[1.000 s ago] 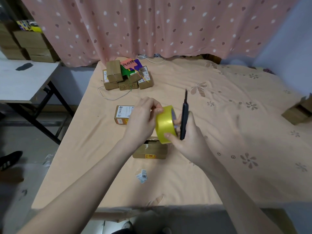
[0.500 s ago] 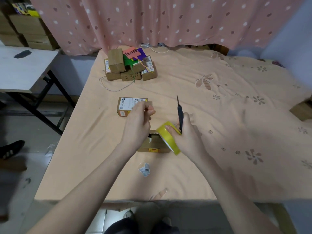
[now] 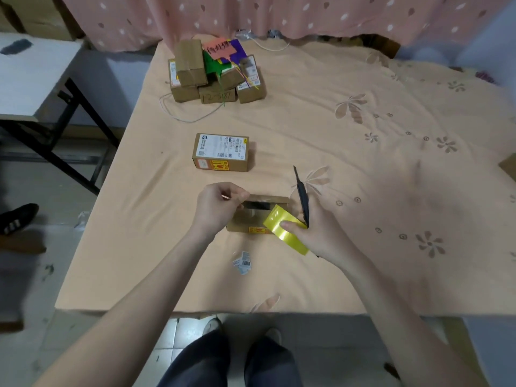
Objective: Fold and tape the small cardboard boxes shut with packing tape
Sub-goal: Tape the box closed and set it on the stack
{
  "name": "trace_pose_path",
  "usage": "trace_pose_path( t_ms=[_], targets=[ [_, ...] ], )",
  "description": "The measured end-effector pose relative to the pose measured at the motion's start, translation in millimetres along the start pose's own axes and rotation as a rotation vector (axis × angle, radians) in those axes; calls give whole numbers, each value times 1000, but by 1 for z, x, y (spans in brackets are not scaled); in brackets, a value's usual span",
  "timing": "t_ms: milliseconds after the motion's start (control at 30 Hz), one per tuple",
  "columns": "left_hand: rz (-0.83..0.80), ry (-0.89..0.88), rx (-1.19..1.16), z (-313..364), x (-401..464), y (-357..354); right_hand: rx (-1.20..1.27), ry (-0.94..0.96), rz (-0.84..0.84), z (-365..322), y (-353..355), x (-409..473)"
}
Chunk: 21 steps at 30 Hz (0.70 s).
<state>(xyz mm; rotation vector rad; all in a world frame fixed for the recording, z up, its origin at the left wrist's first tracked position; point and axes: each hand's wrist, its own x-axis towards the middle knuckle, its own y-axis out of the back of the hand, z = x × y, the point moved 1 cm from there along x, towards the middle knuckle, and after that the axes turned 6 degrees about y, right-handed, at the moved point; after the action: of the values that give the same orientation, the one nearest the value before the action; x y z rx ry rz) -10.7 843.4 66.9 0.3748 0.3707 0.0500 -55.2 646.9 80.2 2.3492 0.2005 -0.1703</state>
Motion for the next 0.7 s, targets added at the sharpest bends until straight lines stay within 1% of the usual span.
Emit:
trace_pose_path(
  t_ms=[167, 267, 333, 467, 533, 600, 667, 700],
  targets=[
    [147, -4, 6, -12, 4, -7, -133, 3, 39, 0, -7, 14],
    [184, -15, -47, -20, 9, -5, -273, 20, 95, 3, -6, 27],
    [156, -24, -75, -24, 14, 0, -292, 68, 106, 4, -7, 32],
    [-19, -73, -111, -35, 23, 6, -252, 106, 97, 5, -9, 43],
    [-40, -55, -93, -41, 26, 5, -236, 114, 106, 5, -10, 48],
    [-32, -94, -14, -47, 30, 3, -243, 121, 104, 7, -10, 54],
    [-69, -157, 139, -54, 37, 0, -254, 123, 96, 8, -10, 59],
    [-83, -156, 214, -58, 40, -3, -267, 122, 92, 9, -10, 61]
  ],
)
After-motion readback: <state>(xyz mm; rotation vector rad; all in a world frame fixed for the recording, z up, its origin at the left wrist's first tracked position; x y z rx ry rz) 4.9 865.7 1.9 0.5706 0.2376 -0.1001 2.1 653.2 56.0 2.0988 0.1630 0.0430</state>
